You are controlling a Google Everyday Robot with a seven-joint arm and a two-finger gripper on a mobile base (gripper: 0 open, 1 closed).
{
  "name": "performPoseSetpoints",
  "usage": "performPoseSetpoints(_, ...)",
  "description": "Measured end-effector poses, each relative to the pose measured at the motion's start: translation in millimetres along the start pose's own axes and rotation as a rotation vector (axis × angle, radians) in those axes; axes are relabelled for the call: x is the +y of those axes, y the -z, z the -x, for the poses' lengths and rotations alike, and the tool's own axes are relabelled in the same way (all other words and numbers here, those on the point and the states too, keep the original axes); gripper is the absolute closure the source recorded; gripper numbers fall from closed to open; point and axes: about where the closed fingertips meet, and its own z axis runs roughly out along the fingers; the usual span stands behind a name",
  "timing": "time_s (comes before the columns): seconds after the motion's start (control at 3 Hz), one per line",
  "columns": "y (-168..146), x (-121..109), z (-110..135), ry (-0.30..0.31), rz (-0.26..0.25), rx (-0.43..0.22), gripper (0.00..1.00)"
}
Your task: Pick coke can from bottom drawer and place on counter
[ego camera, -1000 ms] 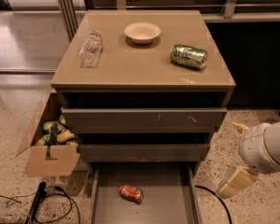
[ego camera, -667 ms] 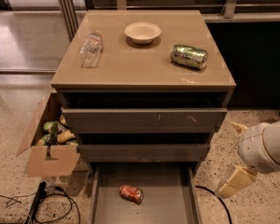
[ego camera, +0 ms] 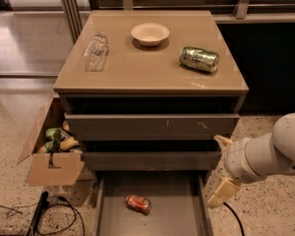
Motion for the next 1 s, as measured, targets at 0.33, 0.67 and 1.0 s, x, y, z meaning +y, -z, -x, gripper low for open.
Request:
performPoseSetpoints(0.33,-49,3,-11,0.02,0.076,-0.071,0.0)
performPoseSetpoints(0.67,-87,5,-25,0.027,0.153,-0.109,0.0)
performPoseSetpoints(1.0,-122,12,-42,0.016,0.225,-0.115,0.0)
